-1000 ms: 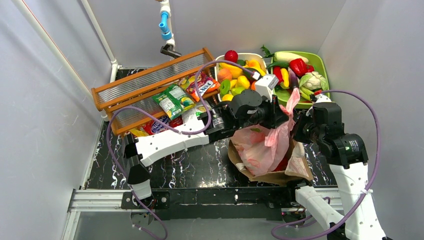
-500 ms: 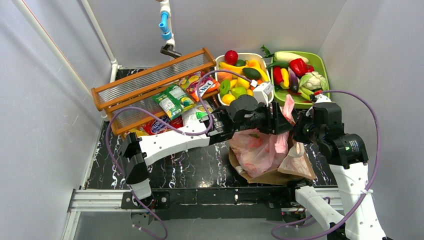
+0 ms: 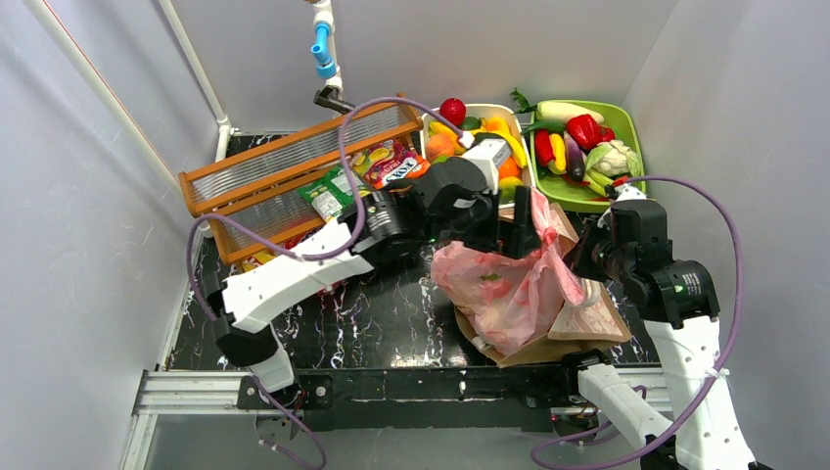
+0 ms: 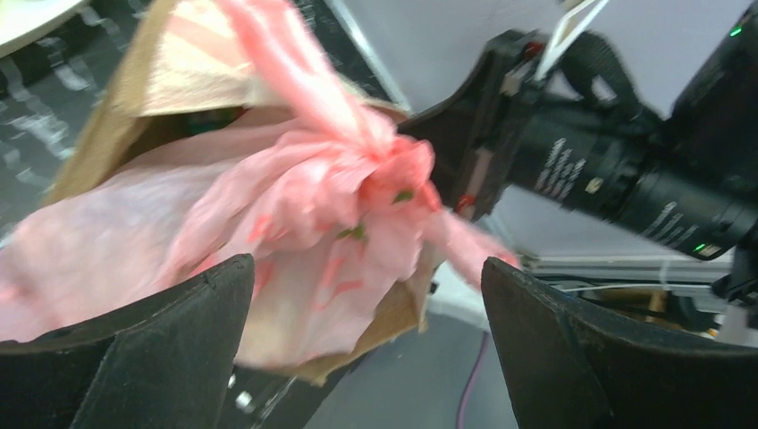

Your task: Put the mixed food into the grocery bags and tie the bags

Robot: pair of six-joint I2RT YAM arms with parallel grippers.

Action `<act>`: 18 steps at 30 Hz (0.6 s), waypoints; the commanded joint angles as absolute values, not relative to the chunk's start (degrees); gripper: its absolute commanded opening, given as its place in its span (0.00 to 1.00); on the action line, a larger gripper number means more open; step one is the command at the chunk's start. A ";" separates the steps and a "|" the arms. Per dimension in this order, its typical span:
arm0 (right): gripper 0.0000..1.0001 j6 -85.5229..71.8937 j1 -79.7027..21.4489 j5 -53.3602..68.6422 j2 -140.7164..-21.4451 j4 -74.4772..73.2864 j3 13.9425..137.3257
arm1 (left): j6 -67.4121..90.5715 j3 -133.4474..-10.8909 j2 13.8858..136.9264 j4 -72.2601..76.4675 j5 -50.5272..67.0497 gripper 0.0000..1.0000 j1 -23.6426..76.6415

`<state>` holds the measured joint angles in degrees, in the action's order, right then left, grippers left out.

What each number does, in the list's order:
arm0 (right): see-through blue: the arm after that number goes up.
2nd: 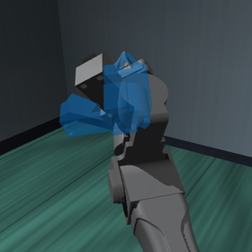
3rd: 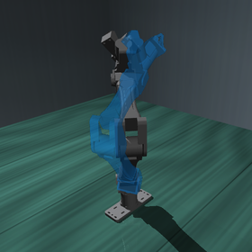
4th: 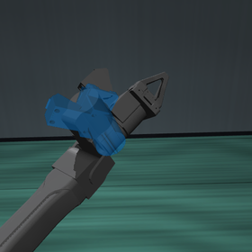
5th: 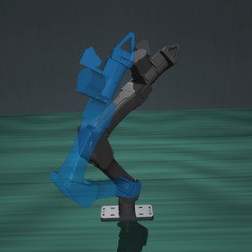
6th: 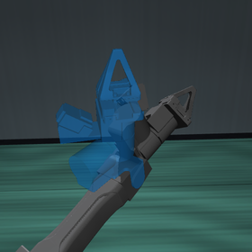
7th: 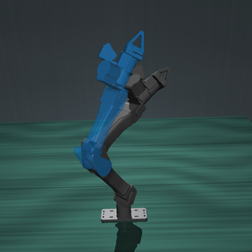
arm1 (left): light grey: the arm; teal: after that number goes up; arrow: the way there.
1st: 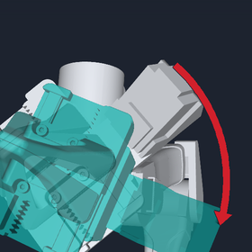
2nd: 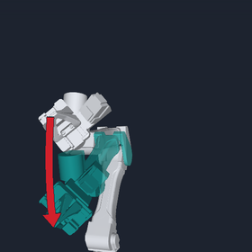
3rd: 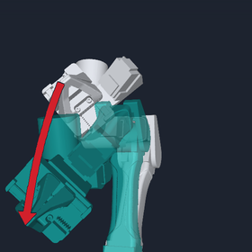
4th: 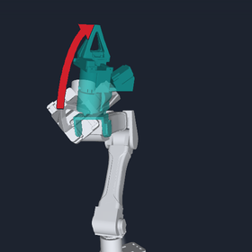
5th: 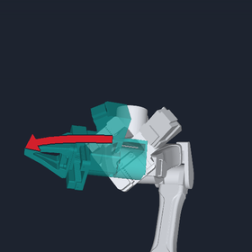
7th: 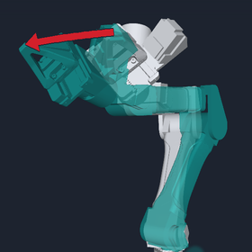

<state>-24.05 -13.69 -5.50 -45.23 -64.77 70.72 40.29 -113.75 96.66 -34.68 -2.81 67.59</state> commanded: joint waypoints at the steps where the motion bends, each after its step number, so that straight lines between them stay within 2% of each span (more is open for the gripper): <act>1: 0.01 -25.18 -13.80 -5.35 -45.22 -61.12 72.24 | 38.64 -114.54 88.07 -49.67 -12.74 0.98 67.54; 4: 0.01 -25.29 -13.80 -5.17 -45.52 -61.13 72.45 | 40.90 -106.62 82.47 -51.32 -17.17 0.98 67.42; 9: 0.01 -25.88 -13.79 -4.04 -46.10 -60.90 73.01 | 47.30 -85.46 70.75 -45.40 -18.75 0.94 67.23; 13: 0.01 -26.52 -13.80 -3.05 -46.23 -60.69 73.39 | 48.59 -67.31 65.07 -33.34 -13.53 0.87 67.24; 18: 0.01 -27.60 -13.80 -1.92 -47.11 -60.71 73.77 | 45.72 -52.70 66.62 -15.60 -5.26 0.85 67.26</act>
<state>-25.36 -13.69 -3.42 -46.68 -64.95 70.72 46.98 -59.92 64.71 -31.09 -11.86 67.29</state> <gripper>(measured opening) 0.032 0.860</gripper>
